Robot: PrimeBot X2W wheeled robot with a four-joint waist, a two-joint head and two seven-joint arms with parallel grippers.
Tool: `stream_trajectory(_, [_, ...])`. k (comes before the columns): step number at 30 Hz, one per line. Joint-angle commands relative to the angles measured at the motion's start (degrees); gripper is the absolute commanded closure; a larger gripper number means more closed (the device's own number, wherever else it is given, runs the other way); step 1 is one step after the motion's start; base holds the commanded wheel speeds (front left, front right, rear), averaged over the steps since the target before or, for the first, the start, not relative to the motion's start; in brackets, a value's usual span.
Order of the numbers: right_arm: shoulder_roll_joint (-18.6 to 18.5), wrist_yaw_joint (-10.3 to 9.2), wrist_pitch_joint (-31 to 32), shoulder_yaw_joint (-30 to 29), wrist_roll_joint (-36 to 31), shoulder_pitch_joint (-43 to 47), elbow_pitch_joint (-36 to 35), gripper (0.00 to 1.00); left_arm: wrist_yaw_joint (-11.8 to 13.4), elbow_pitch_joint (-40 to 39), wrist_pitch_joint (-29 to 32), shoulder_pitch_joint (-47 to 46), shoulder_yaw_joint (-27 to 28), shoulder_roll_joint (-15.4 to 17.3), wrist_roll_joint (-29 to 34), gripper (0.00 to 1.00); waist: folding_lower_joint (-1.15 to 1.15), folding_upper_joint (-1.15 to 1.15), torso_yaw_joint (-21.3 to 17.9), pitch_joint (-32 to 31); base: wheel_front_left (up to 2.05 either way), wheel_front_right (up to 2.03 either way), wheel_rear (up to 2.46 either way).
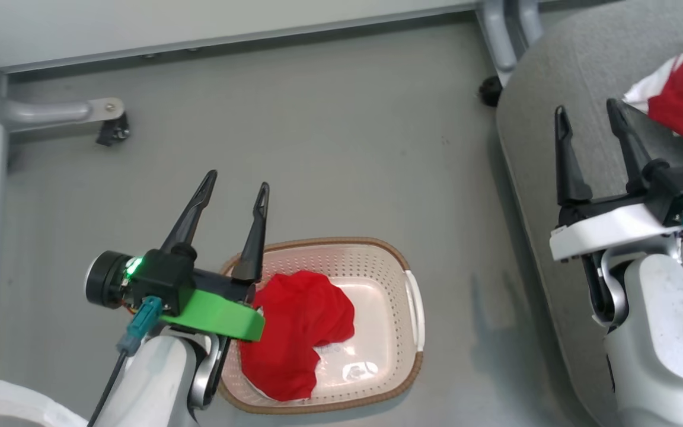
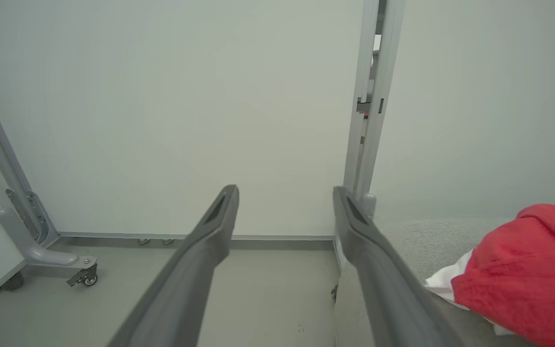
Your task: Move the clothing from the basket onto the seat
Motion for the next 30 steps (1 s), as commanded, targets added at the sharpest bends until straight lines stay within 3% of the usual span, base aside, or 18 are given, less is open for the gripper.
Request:
stream_trajectory(1, [-0.03,-0.06,-0.12,0.38,0.53,1.70,-0.34,0.00,-0.18,0.09,-0.01,1.45,0.87,-0.45,0.29,0.00,0.00,0.62,3.87,-3.23,0.00,0.00,0.00])
stream_trajectory(16, [0.75,-0.06,-0.12,4.29,2.18,13.61,-4.88,0.00,-0.84,2.00,-0.01,9.49,11.41,-3.38,1.80,0.00,0.00,0.62,7.88,-9.80,0.00,0.00,0.00])
stream_trajectory(30, [0.75,-0.06,-0.12,3.23,5.60,24.27,-8.45,0.00,-2.44,4.55,-0.02,13.21,14.23,-5.06,3.81,0.00,0.00,0.62,7.21,-13.29,0.00,0.00,0.00])
